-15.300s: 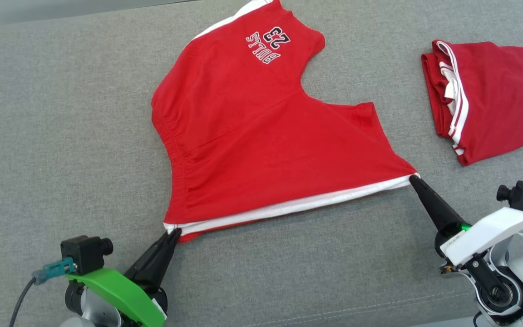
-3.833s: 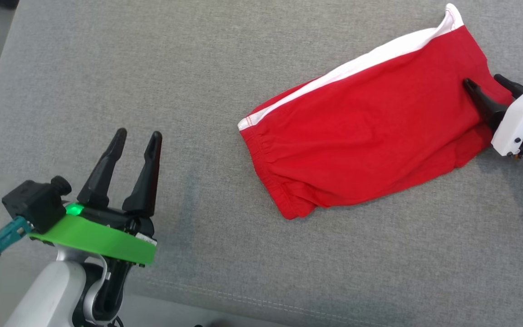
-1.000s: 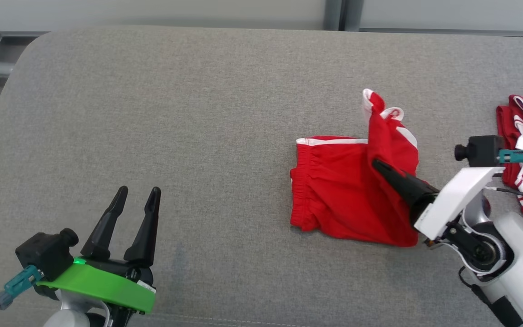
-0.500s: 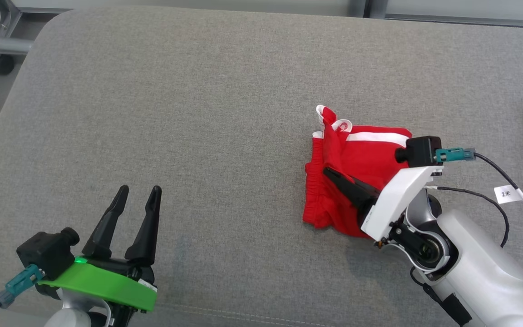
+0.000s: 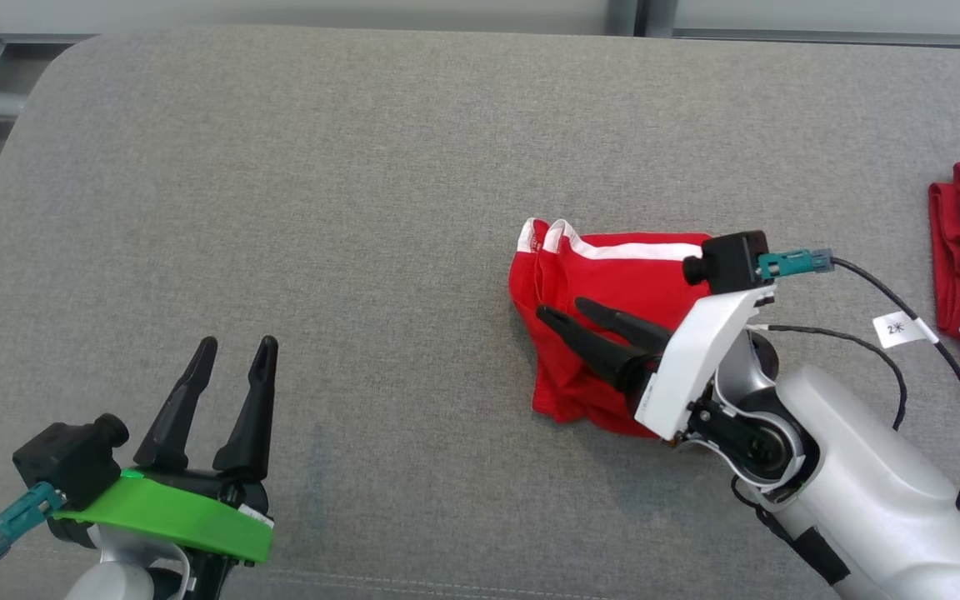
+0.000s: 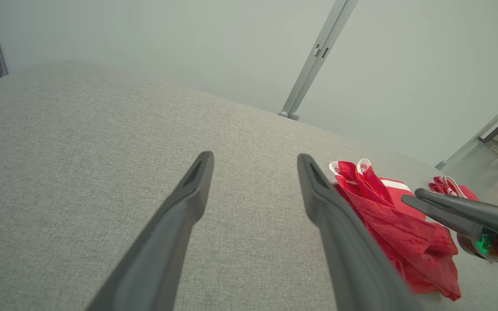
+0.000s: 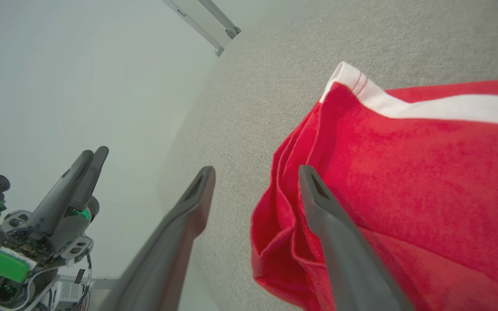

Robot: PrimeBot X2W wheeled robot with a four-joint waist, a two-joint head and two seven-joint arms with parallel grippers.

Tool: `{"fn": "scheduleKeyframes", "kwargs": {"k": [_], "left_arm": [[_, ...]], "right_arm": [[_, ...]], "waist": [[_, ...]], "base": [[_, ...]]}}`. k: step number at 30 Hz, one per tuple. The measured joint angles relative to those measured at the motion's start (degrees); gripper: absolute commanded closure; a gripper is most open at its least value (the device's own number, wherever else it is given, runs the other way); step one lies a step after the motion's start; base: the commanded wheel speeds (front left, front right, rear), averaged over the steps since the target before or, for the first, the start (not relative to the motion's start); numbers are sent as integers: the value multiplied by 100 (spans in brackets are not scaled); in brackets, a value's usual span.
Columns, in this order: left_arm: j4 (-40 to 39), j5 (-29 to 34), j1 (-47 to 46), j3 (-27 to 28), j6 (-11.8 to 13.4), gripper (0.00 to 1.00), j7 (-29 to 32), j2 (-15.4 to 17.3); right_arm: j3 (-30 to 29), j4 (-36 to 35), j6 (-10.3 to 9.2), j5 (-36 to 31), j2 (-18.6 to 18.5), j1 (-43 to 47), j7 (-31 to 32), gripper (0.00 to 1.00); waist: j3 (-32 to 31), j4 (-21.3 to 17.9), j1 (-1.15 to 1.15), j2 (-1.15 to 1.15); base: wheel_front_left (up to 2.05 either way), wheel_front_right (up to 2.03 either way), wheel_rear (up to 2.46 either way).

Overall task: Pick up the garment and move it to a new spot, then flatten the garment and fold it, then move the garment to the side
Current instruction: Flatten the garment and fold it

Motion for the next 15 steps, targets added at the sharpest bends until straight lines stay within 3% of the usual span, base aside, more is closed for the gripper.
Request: {"fn": "scheduleKeyframes", "kwargs": {"k": [6, 11, 15], "left_arm": [[0, 0, 5, 51, 1, 0, -1, 43], [-70, 1, 9, 52, 1, 0, -2, 57], [-176, 32, 7, 18, 1, 0, 0, 56]], "right_arm": [[-478, -388, -7, -81, -425, -5, -292, 0], [-1063, -346, -297, -135, -1011, 171, -492, 0], [-1261, -85, -434, -13, -1180, 680, -565, 0]], "waist": [[-62, -172, 0, 0], [-75, -310, 0, 0], [-18, -344, 0, 0]], "base": [[0, 0, 0], [0, 0, 0], [0, 0, 0]]}}
